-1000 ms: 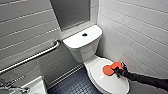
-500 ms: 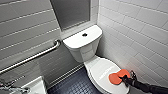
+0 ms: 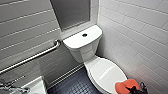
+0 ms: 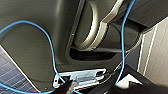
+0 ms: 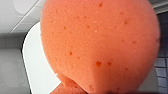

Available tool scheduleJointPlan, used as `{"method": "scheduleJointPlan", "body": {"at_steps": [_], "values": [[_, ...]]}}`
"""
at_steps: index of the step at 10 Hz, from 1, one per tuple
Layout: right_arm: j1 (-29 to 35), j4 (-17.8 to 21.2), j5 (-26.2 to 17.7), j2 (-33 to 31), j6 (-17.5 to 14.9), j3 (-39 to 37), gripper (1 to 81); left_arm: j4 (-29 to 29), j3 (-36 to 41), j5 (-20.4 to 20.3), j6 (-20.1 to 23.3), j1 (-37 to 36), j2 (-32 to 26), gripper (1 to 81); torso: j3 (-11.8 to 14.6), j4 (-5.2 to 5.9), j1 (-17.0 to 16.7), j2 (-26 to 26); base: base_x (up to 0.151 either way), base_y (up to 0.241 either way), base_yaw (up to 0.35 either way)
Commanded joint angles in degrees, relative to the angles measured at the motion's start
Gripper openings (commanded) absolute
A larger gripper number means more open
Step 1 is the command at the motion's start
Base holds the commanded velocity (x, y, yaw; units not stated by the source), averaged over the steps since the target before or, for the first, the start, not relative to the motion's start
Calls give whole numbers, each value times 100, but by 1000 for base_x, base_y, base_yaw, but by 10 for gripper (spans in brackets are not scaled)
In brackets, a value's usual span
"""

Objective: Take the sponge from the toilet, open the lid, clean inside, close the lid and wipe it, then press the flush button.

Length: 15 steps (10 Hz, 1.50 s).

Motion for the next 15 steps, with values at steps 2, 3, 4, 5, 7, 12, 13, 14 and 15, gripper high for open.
{"method": "scheduleJointPlan", "body": {"at_steps": [2, 3, 4, 5, 7, 12, 13, 14, 15], "values": [[-1476, -17, 549, -924, -9, 800, 10, 149, 151, 482, 26, 186, -95, 811, 0, 0, 0, 0, 0, 0, 0], [-1809, -51, 733, -1046, -52, 956, 10, 158, 160, 482, 26, 159, -87, 811, 2, 0, 0, 0, 0, 0, 0], [-1986, -166, 769, -1170, -132, 1169, 10, 158, 160, 482, 26, 133, -60, 811, 2, 0, 0, 0, 0, 0, 0], [-2004, -349, 760, -1397, -237, 1614, 10, 167, 160, 490, 26, 115, -34, 811, 2, 0, 0, 0, 0, 0, 0], [-1733, -421, 488, -1741, -695, 2320, 10, 220, 160, 490, 35, 106, -8, 811, 2, 0, 0, -5, 0, 0, 0], [-90, -474, -1443, -1795, -1196, 2813, 10, 246, 160, 490, 26, 81, 28, 811, 5, 0, 0, -7, 0, 0, 0], [279, -465, -1865, -1558, -1188, 2681, 10, 246, 160, 490, 26, 80, 36, 811, 5, 0, 0, -7, 0, 0, 0], [595, -465, -2165, -1304, -1187, 2480, 10, 246, 152, 490, 26, 89, 54, 811, 5, 0, 0, -7, 0, 0, 0], [929, -456, -2436, -1032, -1169, 2261, 10, 246, 142, 490, 26, 71, 54, 811, 5, 0, 0, -7, 0, 0, 0]]}}
